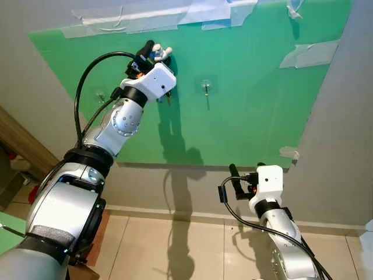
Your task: Hang keys on a hook
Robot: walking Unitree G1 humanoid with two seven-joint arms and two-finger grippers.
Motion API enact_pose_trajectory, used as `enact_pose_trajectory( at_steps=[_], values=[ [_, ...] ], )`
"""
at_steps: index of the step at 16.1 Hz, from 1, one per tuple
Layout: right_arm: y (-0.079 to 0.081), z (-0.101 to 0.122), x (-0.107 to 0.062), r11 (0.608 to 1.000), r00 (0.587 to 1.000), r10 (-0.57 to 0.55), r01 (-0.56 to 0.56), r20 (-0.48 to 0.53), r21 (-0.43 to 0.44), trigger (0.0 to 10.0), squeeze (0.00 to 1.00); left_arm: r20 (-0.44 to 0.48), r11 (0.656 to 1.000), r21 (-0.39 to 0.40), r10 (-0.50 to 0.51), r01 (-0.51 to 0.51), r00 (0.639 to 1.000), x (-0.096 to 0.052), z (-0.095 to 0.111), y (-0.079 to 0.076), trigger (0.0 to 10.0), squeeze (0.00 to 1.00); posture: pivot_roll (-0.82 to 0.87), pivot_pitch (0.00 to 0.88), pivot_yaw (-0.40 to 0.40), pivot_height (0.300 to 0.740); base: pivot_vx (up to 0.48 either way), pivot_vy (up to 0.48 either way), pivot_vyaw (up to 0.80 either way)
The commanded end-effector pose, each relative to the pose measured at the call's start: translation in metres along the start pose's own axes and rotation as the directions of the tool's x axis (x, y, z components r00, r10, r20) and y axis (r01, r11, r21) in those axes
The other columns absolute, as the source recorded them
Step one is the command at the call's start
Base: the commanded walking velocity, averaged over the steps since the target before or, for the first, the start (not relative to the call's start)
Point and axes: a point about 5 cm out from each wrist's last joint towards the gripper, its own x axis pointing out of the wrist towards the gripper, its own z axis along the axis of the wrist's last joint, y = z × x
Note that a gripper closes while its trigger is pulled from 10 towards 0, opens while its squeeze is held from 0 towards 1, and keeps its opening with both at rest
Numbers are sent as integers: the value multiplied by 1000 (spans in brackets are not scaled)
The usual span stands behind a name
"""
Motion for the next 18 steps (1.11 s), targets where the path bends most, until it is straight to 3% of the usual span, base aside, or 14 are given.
enact_pose_trajectory(
  at_steps=[1,4,6,14,18],
  values=[
    [6,4,1,1000,1000,17,-17,10,1,10000,0,-16,999,-21,44,-45,999,2,-3,11,0,0,-95,59,215,740,0,0,0],
    [6,4,1,1000,1000,19,-19,8,-1,10000,0,-69,993,-92,65,-71,996,2,-9,16,0,0,-94,57,212,740,0,0,0],
    [7,3,1,1000,1000,22,-22,6,-2,10000,0,-99,986,-163,-36,20,994,0,-11,2,0,0,-94,58,211,740,0,0,0],
    [8,1,0,1000,1000,30,-30,-4,-1,10000,0,-156,982,-181,-90,61,984,-6,-21,-6,0,0,-92,57,212,740,0,0,0],
    [9,1,-1,1000,999,31,-31,-8,2,10000,0,-180,974,-192,-152,117,972,-12,-25,-17,0,0,-90,64,217,740,0,0,0]
  ],
)
